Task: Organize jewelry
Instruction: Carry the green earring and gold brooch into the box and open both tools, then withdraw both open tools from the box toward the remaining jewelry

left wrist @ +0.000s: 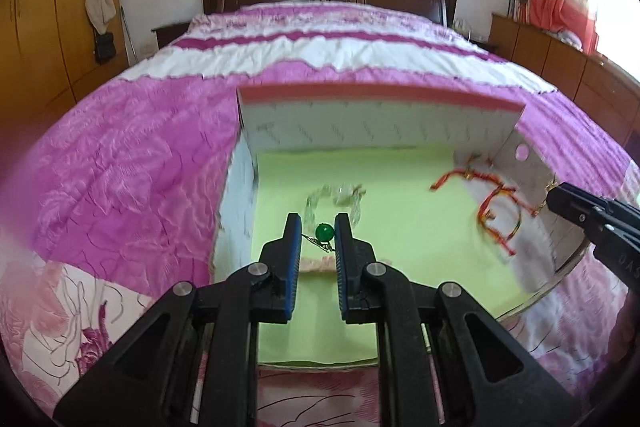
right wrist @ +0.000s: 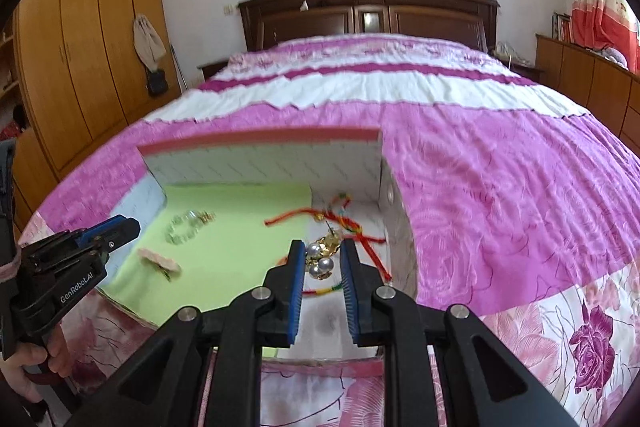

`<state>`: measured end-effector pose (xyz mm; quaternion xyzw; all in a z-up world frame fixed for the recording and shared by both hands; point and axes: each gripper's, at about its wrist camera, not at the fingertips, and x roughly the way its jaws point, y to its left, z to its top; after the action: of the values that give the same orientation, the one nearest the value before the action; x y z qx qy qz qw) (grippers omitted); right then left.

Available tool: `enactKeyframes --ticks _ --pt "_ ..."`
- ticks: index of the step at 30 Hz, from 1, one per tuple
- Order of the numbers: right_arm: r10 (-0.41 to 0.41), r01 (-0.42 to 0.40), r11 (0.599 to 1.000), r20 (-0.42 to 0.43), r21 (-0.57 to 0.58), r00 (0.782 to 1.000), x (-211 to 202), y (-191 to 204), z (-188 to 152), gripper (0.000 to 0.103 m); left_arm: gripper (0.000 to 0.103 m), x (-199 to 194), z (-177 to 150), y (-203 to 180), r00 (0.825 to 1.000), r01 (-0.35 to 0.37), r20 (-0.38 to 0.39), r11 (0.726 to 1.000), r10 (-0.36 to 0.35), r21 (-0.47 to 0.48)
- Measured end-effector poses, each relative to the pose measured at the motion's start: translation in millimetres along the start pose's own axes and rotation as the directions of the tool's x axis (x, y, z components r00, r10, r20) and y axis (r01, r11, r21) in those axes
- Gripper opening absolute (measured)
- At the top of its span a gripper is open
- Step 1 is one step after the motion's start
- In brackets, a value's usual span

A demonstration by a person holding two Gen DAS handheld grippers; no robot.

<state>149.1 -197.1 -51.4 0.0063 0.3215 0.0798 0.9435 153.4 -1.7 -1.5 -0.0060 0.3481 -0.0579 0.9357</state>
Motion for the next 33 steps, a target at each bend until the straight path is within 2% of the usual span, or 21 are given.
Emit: enactKeyframes --ticks 5,10,15,17,20,28,33 --pt "-0.014 0.015 1.000 -0.058 0.009 0.998 12 -4 -4 0.020 0.008 8 -2 -1 0.999 -0.001 -0.047 1.000 0.001 0.004" --pt "-0.014 0.013 1.000 -0.069 -0.001 0.998 13 -2 -4 0.021 0.009 10 -3 -6 0.997 0.007 -0.075 1.000 -0.005 0.029" --pt "-0.003 0.004 1.000 -0.072 0.010 0.997 10 -2 -3 0.023 0.016 11 -3 -11 0.996 0.024 -0.089 0.999 -0.020 0.038" --pt "0.008 -0.007 1.000 -0.066 0.016 0.998 7 -2 -3 0.030 0.019 9 -3 -13 0.995 0.027 -0.092 0.999 -0.023 0.039" --pt "0.026 -0.025 0.999 -0.053 0.025 0.998 -1 -2 -3 0.033 0.023 4 -2 -13 0.995 0.040 -0.098 0.999 -0.037 0.028" --pt "0.073 -0.073 0.996 0.009 0.044 0.997 -30 0 -2 0.041 0.024 -21 1 -9 0.994 0.073 -0.080 0.997 -0.072 0.006" --pt "0.082 -0.084 0.995 0.048 0.052 0.996 -55 4 -2 0.042 0.024 -42 3 -6 0.994 0.089 -0.065 0.996 -0.089 -0.001"
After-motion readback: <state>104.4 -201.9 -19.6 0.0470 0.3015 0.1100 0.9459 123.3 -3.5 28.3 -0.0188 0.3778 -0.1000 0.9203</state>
